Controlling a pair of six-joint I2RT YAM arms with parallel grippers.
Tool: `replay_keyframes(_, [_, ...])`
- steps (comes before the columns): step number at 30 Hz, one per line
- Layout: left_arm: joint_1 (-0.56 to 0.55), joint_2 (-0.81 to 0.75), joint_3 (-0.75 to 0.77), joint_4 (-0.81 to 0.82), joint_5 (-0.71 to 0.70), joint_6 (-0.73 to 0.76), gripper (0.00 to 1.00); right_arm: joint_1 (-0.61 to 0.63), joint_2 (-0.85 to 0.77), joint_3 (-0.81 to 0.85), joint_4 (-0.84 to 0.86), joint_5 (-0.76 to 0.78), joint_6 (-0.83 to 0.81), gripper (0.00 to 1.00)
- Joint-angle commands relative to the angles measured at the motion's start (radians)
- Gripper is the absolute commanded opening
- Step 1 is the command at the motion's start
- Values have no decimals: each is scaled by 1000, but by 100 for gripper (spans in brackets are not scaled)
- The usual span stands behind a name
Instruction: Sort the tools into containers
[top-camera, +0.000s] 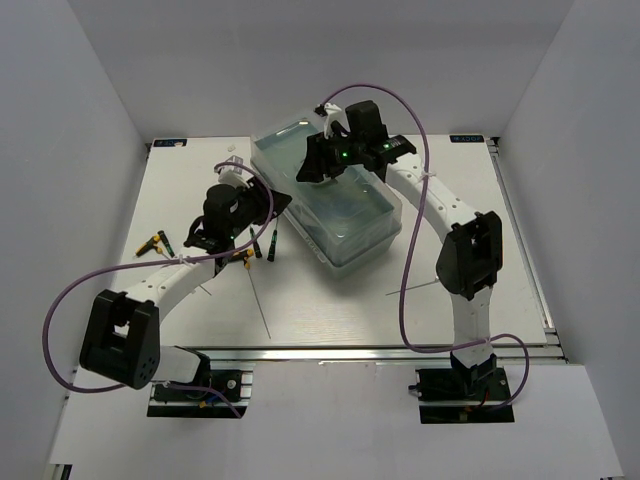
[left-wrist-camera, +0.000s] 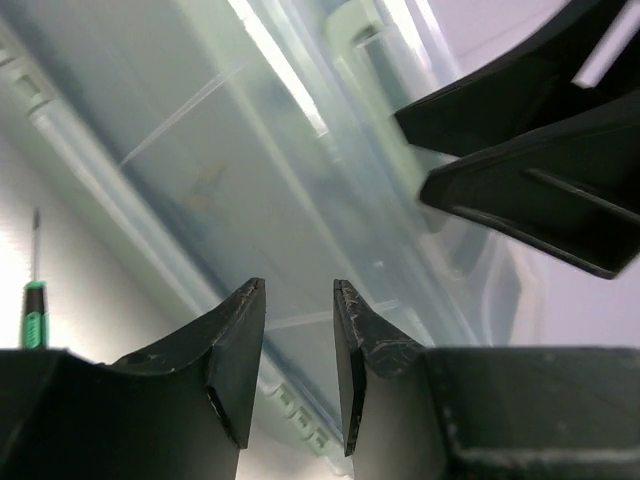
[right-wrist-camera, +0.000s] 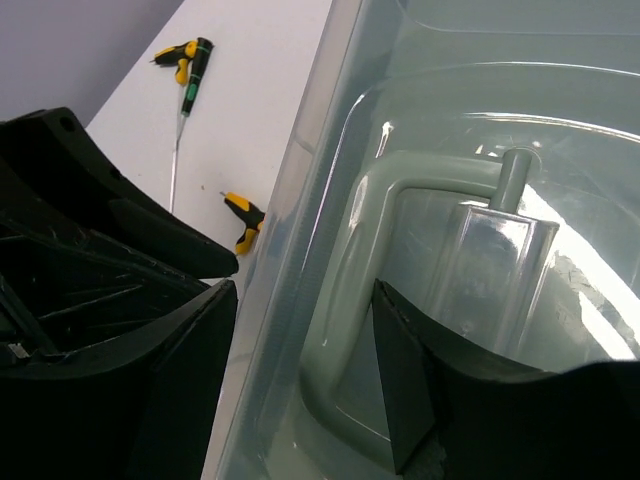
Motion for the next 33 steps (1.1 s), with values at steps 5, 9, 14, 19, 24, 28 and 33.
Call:
replay_keyframes(5, [0,-65,21,113,51,15,46,4,18,44,-87,-236,125,59])
replay_keyframes(9, [-1,-84,35,128,63,10,49,-24,24,98,-65,-291,165,56])
replay_keyframes(14, [-2,-64,52,116,73,-14,55,-47,21,99,-39,-325,202,54])
replay_keyframes(19, [0,-32,75,118,30,-69,66,-54,15,90,-31,-355,214,53])
replay_keyframes(24, [0,77,193,53,23,-125,73,-56,16,82,-22,-365,219,52])
replay_keyframes(28, [0,145,250,38,46,-172,73,-56,21,84,-14,-372,226,52])
replay_keyframes(33, [0,201,326,-76,57,-194,72,-56,22,86,-13,-381,228,51])
